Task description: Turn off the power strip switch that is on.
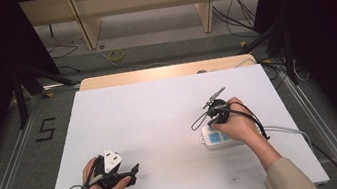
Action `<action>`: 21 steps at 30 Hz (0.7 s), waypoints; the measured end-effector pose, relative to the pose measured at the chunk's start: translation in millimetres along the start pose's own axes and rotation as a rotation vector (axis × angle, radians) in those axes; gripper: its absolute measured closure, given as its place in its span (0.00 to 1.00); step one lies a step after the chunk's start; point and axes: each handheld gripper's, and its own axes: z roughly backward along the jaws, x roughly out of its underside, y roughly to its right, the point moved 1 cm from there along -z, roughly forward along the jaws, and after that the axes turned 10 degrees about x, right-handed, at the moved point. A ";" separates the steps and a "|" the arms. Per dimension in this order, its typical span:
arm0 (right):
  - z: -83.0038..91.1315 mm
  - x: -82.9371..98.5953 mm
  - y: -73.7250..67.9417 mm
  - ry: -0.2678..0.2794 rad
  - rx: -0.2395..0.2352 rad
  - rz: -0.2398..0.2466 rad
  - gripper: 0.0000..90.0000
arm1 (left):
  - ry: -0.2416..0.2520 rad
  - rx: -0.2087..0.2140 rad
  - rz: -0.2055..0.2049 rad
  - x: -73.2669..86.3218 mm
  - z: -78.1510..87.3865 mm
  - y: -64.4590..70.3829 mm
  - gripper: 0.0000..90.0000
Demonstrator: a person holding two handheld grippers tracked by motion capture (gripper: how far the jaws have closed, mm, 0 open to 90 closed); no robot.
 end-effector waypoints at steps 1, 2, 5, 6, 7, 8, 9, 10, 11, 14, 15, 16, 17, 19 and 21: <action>-0.8 -0.2 -0.2 0.001 -0.001 0.005 1.00 | 0.001 0.000 0.000 0.0 0.0 0.0 0.20; -1.4 -0.5 -0.7 0.001 -0.002 0.006 1.00 | 0.001 0.000 0.000 -0.1 0.1 0.0 0.20; -2.6 -0.8 -2.3 -0.005 -0.007 0.012 1.00 | 0.000 0.000 0.000 0.0 0.1 -0.2 0.20; -3.1 -0.8 -3.1 -0.008 -0.008 0.009 1.00 | -0.001 0.001 -0.001 0.0 0.2 -0.3 0.20; -3.3 -0.7 -3.5 -0.007 -0.010 0.007 1.00 | -0.001 0.000 0.002 0.1 0.3 -0.1 0.20; -3.3 -0.7 -3.7 -0.008 -0.009 0.008 1.00 | -0.001 0.000 -0.001 0.0 0.3 -0.2 0.20; -3.3 -0.7 -3.8 -0.006 -0.007 0.011 1.00 | -0.001 0.001 -0.001 0.0 0.3 -0.2 0.20; -3.3 -0.6 -4.1 -0.006 -0.005 0.012 1.00 | -0.001 0.001 -0.001 0.0 0.3 -0.1 0.20; -3.3 -0.5 -4.2 -0.006 -0.002 0.012 1.00 | 0.001 0.001 0.000 -0.1 0.1 0.1 0.20; -3.7 -0.8 -3.8 -0.007 -0.005 0.013 1.00 | 0.001 0.001 -0.001 -0.3 0.1 0.6 0.20; -3.8 -0.6 -3.5 -0.008 -0.003 0.010 1.00 | 0.003 0.001 0.000 -0.3 0.1 0.9 0.20; -3.7 -0.4 -3.6 -0.009 -0.003 0.007 1.00 | 0.003 0.001 0.000 -0.4 0.2 1.0 0.20; -3.6 -0.1 -3.7 -0.008 -0.002 0.007 1.00 | 0.003 0.001 0.000 -0.4 0.2 1.1 0.20; -3.5 0.0 -4.1 -0.007 0.000 0.008 1.00 | 0.002 0.000 -0.001 -0.3 0.2 1.1 0.20; -3.5 -0.2 -4.7 -0.008 0.006 0.010 1.00 | 0.000 0.001 -0.003 -0.4 0.7 1.0 0.20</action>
